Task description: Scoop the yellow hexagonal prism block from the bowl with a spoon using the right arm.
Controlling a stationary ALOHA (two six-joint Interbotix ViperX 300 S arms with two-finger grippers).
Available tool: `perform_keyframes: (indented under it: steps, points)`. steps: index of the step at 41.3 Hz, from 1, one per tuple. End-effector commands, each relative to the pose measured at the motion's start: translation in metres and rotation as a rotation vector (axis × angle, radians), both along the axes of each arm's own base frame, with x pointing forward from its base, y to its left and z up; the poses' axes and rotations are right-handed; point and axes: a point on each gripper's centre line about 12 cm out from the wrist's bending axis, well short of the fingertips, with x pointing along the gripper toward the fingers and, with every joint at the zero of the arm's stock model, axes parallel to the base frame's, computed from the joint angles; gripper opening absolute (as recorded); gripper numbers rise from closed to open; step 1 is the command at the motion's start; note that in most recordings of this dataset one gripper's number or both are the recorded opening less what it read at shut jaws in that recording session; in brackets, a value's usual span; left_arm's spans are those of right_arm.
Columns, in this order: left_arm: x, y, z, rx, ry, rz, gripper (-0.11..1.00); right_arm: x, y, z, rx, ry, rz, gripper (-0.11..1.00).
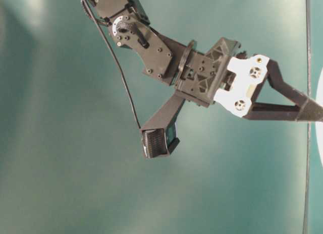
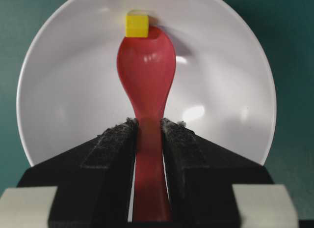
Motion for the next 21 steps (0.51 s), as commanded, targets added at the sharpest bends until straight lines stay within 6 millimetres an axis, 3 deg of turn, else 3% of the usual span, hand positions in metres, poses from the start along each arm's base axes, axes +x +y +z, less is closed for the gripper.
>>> perform_keyframes:
  steps: [1, 21]
  points:
    - [0.0020, 0.0003, 0.0058, 0.004, -0.015, 0.001, 0.00, 0.0021, 0.0011, 0.0259, -0.006, -0.072, 0.000, 0.23]
    - [0.0019, 0.0006, 0.0056, 0.004, -0.014, 0.003, 0.01, -0.0025, 0.0049, 0.0283, -0.004, -0.117, -0.008, 0.23]
